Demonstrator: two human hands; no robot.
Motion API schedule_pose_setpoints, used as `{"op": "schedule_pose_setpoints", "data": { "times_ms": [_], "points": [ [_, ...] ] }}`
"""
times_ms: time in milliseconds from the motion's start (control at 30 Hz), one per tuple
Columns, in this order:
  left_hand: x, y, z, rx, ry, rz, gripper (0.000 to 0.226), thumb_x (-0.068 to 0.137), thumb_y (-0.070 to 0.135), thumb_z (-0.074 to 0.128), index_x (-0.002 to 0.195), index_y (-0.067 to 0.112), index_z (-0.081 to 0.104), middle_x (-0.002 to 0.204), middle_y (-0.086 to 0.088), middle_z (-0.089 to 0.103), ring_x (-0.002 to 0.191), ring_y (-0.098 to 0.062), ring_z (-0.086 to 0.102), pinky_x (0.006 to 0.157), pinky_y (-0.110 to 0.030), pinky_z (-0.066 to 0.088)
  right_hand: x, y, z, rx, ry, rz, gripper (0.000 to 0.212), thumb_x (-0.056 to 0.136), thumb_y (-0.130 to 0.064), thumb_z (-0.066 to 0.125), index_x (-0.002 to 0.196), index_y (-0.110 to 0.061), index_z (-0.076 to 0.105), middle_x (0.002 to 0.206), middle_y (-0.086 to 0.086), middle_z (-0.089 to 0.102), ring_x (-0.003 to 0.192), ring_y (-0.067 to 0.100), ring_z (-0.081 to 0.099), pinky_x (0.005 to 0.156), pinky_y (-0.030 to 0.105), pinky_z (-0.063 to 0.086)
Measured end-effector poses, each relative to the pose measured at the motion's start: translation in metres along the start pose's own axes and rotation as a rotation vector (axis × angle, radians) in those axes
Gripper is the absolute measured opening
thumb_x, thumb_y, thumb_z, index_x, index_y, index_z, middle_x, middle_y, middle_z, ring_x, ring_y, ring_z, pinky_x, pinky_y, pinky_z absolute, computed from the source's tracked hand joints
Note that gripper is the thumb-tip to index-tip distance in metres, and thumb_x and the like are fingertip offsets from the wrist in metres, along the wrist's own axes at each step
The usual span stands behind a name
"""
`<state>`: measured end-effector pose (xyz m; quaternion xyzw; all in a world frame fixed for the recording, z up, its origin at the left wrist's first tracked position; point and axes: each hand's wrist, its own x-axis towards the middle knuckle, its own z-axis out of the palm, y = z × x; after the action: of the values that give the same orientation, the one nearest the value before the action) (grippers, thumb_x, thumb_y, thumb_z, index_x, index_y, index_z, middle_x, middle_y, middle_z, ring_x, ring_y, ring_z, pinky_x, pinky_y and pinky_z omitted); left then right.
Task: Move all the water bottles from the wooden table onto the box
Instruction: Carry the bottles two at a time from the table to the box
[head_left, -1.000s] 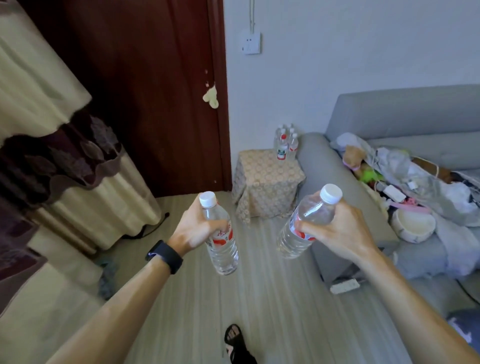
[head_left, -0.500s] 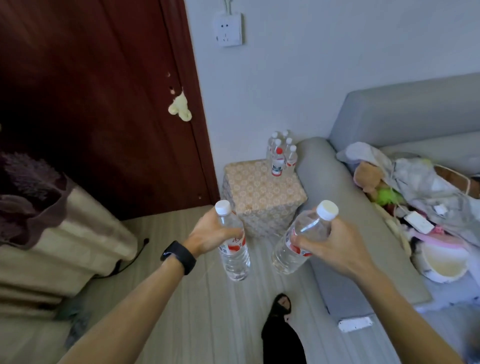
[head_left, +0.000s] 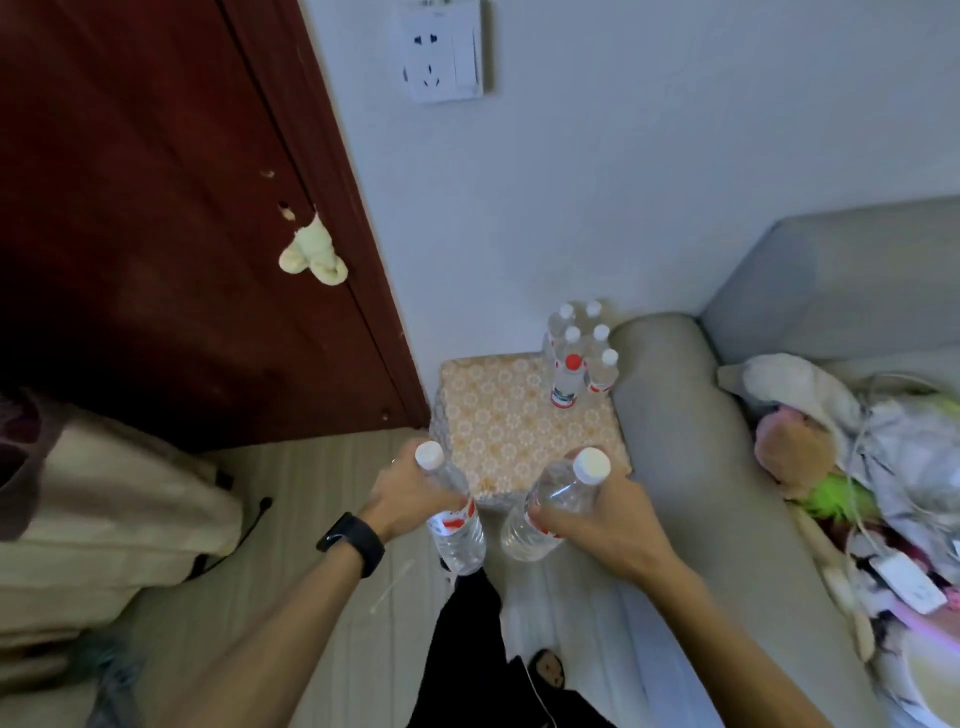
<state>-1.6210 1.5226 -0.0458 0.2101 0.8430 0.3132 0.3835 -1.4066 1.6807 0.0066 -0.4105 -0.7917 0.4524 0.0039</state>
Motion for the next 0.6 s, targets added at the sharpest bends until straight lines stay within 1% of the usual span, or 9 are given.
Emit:
{"op": "schedule_pose_setpoints", "data": {
  "times_ms": [67,133,233,267,333,367,400,533,600],
  "points": [
    [0.039,-0.003,0.001,0.013,-0.054,0.021,0.066,0.064,0.029,0.089,0.114,0.027,0.045,0.095,0.007,0.061,0.087,-0.015,0.061,0.065,-0.024,0.048,0.034,0.001,0.007,0.017,-0.014,0.009,0.050,0.064,-0.058,0.079,0.102,-0.029,0.065,0.095,-0.019,0.072,0.087,-0.002,0.068,0.079,0.035,0.060],
    [0.072,-0.003,0.002,0.007,-0.122,0.014,0.065,0.071,0.020,0.087,0.115,0.022,0.040,0.092,0.004,0.057,0.081,-0.014,0.056,0.058,-0.015,0.043,0.060,-0.001,0.013,0.036,0.016,0.066,0.051,0.065,-0.058,0.081,0.103,-0.026,0.066,0.094,-0.018,0.073,0.086,-0.002,0.069,0.079,0.036,0.060],
    [0.114,-0.003,0.003,0.018,-0.162,0.005,0.053,0.072,0.014,0.083,0.108,0.016,0.044,0.087,0.000,0.052,0.071,-0.012,0.048,0.052,-0.011,0.040,0.093,-0.003,0.017,-0.003,0.028,0.175,0.058,0.062,-0.061,0.083,0.103,-0.026,0.061,0.088,-0.017,0.073,0.082,0.000,0.069,0.077,0.036,0.059],
    [0.128,-0.002,0.005,0.020,-0.172,0.015,0.051,0.070,0.019,0.084,0.102,0.020,0.045,0.085,0.001,0.052,0.071,-0.014,0.050,0.054,-0.014,0.041,0.105,-0.004,0.019,-0.053,0.013,0.207,0.062,0.059,-0.067,0.078,0.102,-0.027,0.059,0.084,-0.016,0.072,0.080,0.003,0.069,0.076,0.036,0.059],
    [0.159,-0.010,0.012,0.074,-0.190,0.024,0.050,0.062,0.041,0.081,0.090,0.036,0.041,0.082,0.004,0.054,0.073,-0.021,0.055,0.062,-0.034,0.050,0.129,-0.004,0.023,-0.175,-0.035,0.251,0.069,0.055,-0.079,0.067,0.102,-0.030,0.055,0.081,-0.014,0.070,0.078,0.011,0.069,0.073,0.035,0.058],
    [0.176,-0.019,0.017,0.111,-0.196,0.029,0.050,0.060,0.048,0.078,0.089,0.038,0.039,0.082,0.005,0.056,0.074,-0.023,0.058,0.065,-0.043,0.052,0.143,-0.002,0.026,-0.214,-0.040,0.264,0.069,0.056,-0.081,0.065,0.102,-0.031,0.053,0.082,-0.014,0.069,0.079,0.014,0.068,0.072,0.035,0.058],
    [0.190,-0.026,0.024,0.147,-0.209,0.038,0.050,0.061,0.050,0.077,0.090,0.040,0.038,0.084,0.005,0.056,0.076,-0.023,0.059,0.066,-0.046,0.053,0.157,0.001,0.028,-0.242,-0.044,0.275,0.068,0.058,-0.082,0.065,0.103,-0.032,0.050,0.083,-0.015,0.069,0.079,0.016,0.068,0.071,0.036,0.057],
    [0.219,-0.010,0.033,0.248,-0.216,0.049,0.049,0.069,0.038,0.077,0.096,0.038,0.036,0.088,0.006,0.055,0.076,-0.024,0.057,0.068,-0.045,0.053,0.220,0.023,0.041,-0.302,-0.159,0.238,0.059,0.071,-0.068,0.073,0.103,-0.033,0.038,0.082,-0.014,0.063,0.070,0.014,0.059,0.058,0.034,0.049],
    [0.229,-0.006,0.041,0.273,-0.208,0.047,0.050,0.072,0.032,0.077,0.104,0.035,0.039,0.092,0.005,0.056,0.078,-0.025,0.057,0.067,-0.042,0.051,0.244,0.034,0.050,-0.286,-0.216,0.189,0.054,0.075,-0.059,0.076,0.103,-0.031,0.039,0.082,-0.010,0.062,0.070,0.013,0.060,0.061,0.038,0.052]
  ]
}}
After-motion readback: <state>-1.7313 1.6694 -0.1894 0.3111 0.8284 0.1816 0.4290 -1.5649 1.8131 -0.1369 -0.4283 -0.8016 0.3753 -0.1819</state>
